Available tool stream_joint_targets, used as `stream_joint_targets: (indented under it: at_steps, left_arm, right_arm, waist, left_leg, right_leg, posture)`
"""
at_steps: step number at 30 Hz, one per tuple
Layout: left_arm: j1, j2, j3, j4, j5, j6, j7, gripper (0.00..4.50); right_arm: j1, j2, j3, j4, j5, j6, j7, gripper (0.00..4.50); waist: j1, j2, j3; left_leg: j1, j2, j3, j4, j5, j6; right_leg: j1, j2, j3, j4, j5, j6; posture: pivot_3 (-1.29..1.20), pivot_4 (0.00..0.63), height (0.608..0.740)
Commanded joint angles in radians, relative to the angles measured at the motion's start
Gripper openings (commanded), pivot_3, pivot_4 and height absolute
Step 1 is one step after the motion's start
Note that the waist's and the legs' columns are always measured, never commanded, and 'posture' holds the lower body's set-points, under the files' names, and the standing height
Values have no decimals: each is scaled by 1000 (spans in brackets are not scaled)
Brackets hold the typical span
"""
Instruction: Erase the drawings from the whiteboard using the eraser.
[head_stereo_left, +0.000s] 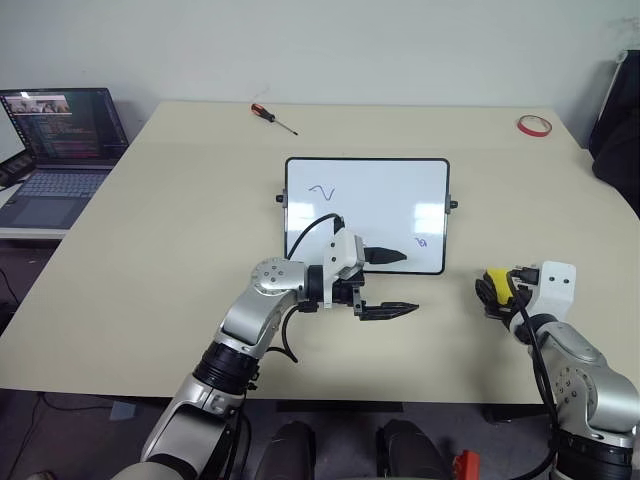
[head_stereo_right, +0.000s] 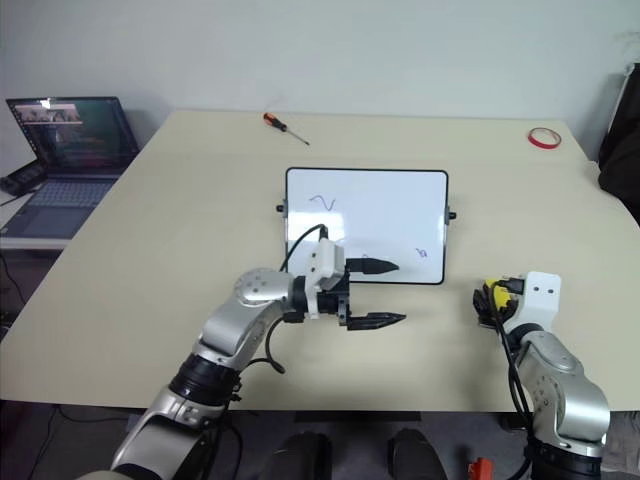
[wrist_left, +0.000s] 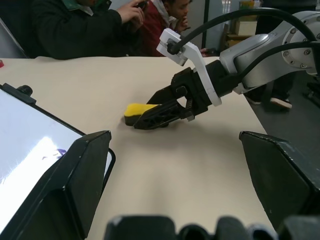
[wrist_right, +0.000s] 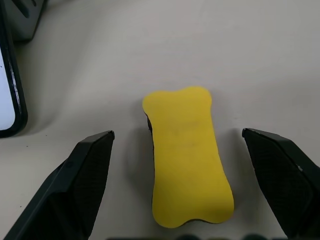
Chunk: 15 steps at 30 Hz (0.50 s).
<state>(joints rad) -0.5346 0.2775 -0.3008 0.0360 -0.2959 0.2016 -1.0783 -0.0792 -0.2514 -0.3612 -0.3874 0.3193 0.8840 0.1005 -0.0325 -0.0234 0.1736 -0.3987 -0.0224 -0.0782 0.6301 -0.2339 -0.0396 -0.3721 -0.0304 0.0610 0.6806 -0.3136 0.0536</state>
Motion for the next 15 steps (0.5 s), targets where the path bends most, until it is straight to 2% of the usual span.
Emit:
stream_joint_targets:
  at_steps: [1, 7, 10, 15]
  left_arm:
    - [-19, -4, 15, -42, -12, -2, 7, 4500]
    - [-18, -5, 16, -49, -13, 6, 15, 4500]
    - [-15, -10, 10, -49, -8, 2, 24, 4500]
    - [-12, -18, 3, -58, -8, 6, 32, 4500]
  right_arm:
    - [-15, -6, -9, -11, 7, -12, -5, 4488]
    - [-17, -5, -19, 1, 2, -20, -21, 4488]
    - [-19, -4, -25, 7, 1, -24, -31, 3902]
    - [-23, -5, -24, 14, -1, -30, -39, 2153]
  waist:
    - [0, 0, 0]
    - [0, 0, 0]
    - [0, 0, 0]
    - [0, 0, 0]
  left_leg:
    - [0, 0, 0, 0, 0, 0]
    - [0, 0, 0, 0, 0, 0]
    - [0, 0, 0, 0, 0, 0]
    - [0, 0, 0, 0, 0, 0]
  right_leg:
    - [0, 0, 0, 0, 0, 0]
    - [0, 0, 0, 0, 0, 0]
    - [0, 0, 0, 0, 0, 0]
    - [0, 0, 0, 0, 0, 0]
  posture:
    - [0, 150, 740]
    - [0, 150, 740]
    - [0, 150, 740]
    - [0, 150, 740]
